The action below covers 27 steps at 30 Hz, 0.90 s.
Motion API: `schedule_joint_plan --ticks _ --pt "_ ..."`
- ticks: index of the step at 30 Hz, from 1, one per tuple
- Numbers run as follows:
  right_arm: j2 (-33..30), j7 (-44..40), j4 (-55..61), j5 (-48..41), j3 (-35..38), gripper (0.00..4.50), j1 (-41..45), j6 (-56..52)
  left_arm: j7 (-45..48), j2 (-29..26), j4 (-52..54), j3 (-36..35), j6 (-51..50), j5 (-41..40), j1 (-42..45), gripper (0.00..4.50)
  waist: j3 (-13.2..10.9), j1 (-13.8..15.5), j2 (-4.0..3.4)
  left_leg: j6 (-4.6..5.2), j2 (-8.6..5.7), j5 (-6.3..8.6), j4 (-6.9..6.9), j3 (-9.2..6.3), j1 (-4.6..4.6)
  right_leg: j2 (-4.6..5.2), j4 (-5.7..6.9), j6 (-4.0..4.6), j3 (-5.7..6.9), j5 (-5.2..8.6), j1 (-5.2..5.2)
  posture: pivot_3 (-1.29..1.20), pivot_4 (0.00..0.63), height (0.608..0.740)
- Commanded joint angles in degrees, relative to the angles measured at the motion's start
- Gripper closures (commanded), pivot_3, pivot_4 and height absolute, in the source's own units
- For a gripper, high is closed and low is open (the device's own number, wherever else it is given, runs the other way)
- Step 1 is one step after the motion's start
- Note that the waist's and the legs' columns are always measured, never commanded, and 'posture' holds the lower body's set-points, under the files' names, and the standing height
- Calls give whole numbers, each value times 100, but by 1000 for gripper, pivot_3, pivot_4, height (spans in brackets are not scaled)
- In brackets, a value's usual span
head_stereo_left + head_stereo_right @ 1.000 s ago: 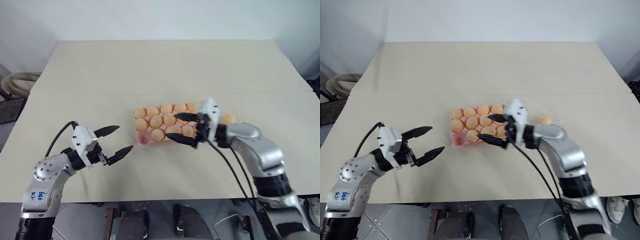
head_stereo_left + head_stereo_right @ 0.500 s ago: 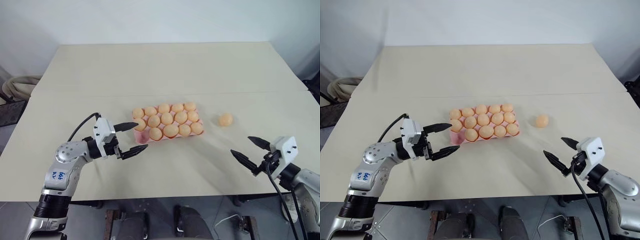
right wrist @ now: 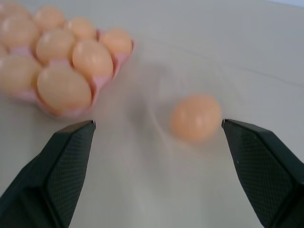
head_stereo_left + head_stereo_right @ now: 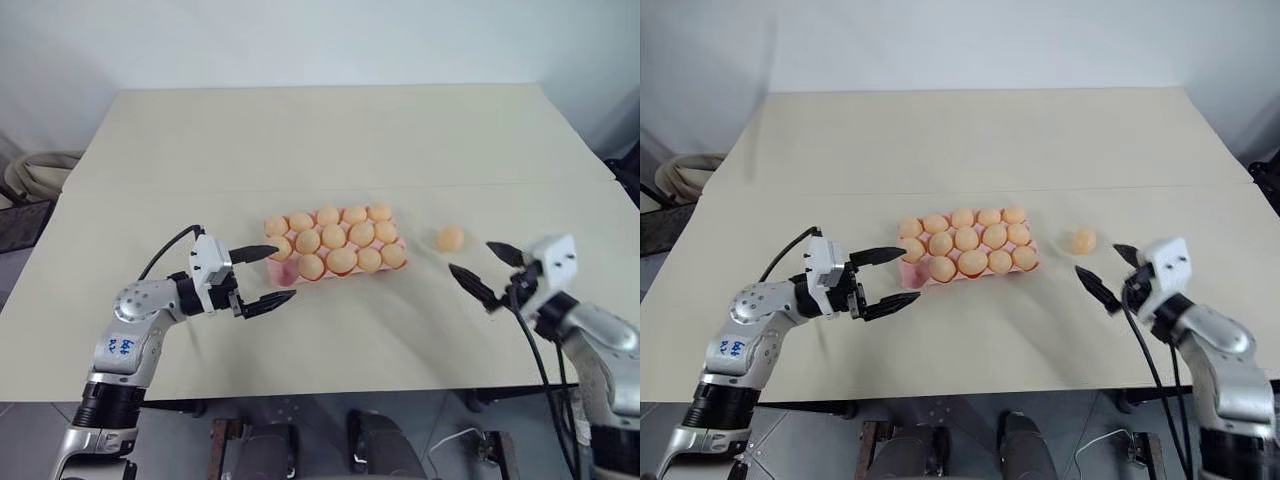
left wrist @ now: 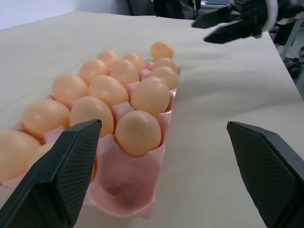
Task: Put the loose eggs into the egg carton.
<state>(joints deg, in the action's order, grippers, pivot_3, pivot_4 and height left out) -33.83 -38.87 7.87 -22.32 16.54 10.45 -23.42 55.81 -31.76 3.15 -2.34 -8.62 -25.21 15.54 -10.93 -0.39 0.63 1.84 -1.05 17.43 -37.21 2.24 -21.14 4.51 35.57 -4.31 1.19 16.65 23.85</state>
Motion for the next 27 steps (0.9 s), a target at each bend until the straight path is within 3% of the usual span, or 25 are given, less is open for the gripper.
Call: schedule_joint_plan --ticks 1,9,13,18,21,27 --pt "-120 150 -590 205 -267 40 620 -255 -101 -75 429 -218 10 -77 -204 0 0 5 0 0 0 0 0 0 -3 0 -2 0 0 0 1 0 150 740" --pt "-31 274 -2627 882 -902 40 1961 36 -449 -154 1064 -538 -102 -122 -848 0 1 2 1 3 -1 11 2 -2 -16 1 -16 -1 6 0 7 0 150 740" --pt "49 168 -2849 884 -882 903 2098 248 -576 -167 1313 -688 -169 -147 -1110 0 -1 13 -2 2 -1 11 10 -2 -16 0 -13 -1 8 0 10 0 150 740" --pt "86 94 -2875 886 -877 2649 2074 403 -659 -124 1383 -715 -198 -130 -1161 0 -1 6 -2 3 -1 11 4 -1 -18 0 -11 -1 9 0 10 0 150 740" --pt "116 -77 -2677 770 -855 2745 2006 505 -710 -109 1394 -719 -197 -117 -1162 0 -1 6 -2 3 -1 9 2 -1 -17 0 -9 -1 9 0 9 0 150 740" --pt "422 -857 -896 30 -1293 2745 1900 25 -845 -196 1369 -1207 -158 -188 -1465 0 -2 -121 -3 -1 6 9 8 -1 -14 -5 -2 -1 9 0 11 0 150 740"
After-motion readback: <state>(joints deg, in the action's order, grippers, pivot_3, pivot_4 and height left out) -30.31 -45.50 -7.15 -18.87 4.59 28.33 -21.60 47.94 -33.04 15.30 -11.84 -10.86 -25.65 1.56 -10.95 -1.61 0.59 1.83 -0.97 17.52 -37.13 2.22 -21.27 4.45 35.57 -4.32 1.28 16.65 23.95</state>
